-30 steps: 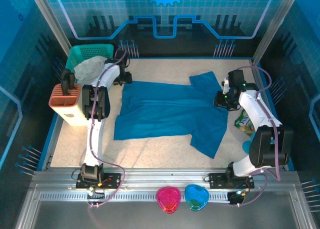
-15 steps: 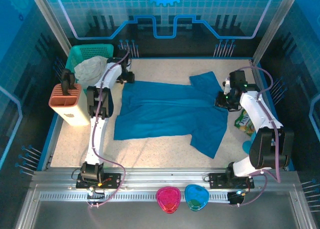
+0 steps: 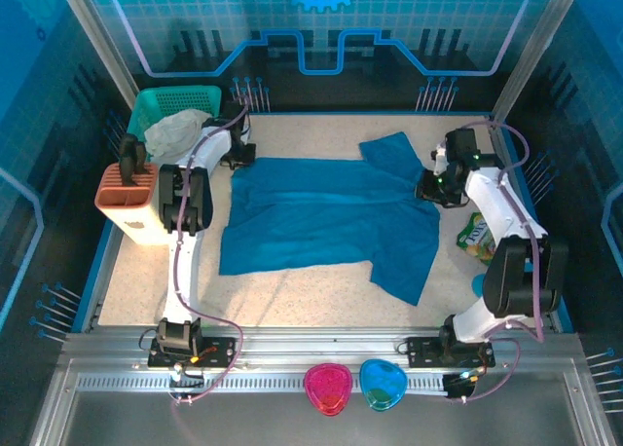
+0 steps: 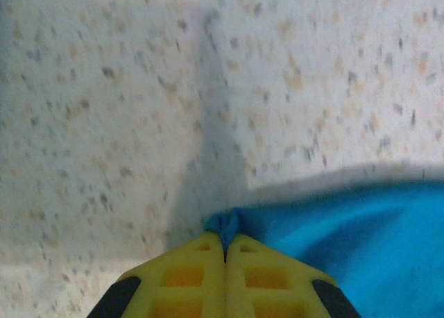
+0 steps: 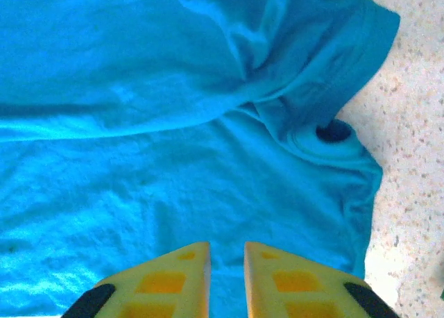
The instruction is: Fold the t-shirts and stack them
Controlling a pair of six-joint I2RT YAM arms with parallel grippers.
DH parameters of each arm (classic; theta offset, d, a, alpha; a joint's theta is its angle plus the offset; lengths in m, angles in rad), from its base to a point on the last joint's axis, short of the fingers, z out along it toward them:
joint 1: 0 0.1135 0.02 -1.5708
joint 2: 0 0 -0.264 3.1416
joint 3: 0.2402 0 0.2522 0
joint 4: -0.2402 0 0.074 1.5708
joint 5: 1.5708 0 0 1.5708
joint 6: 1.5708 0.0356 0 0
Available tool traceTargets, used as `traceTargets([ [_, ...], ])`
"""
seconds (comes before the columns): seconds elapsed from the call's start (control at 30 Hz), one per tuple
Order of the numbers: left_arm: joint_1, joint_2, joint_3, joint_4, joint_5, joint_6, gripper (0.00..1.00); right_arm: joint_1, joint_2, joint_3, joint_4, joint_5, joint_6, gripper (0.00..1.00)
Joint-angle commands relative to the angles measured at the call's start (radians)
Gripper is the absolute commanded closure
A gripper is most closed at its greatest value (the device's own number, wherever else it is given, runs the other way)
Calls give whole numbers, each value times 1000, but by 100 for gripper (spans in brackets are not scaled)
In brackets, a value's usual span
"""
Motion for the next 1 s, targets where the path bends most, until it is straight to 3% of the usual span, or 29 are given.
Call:
traceTargets([
  [0.0, -14, -89, -75, -28, 56, -49, 100, -6, 84, 101, -1, -24, -12, 76],
  [0.37, -45, -205, -103, -37, 56, -129, 100, -12, 633, 692, -139, 116, -29, 73],
  [0.53, -53, -243, -156, -12, 56, -153, 100, -29, 902, 930, -249, 88, 0, 78],
  [0.67, -54, -268, -193, 3, 61, -178, 100, -25, 940, 862, -218, 25, 48, 80],
  [0.97, -57, -363, -315, 65, 73, -217, 100, 15, 682, 420, 7, 35, 128, 79],
])
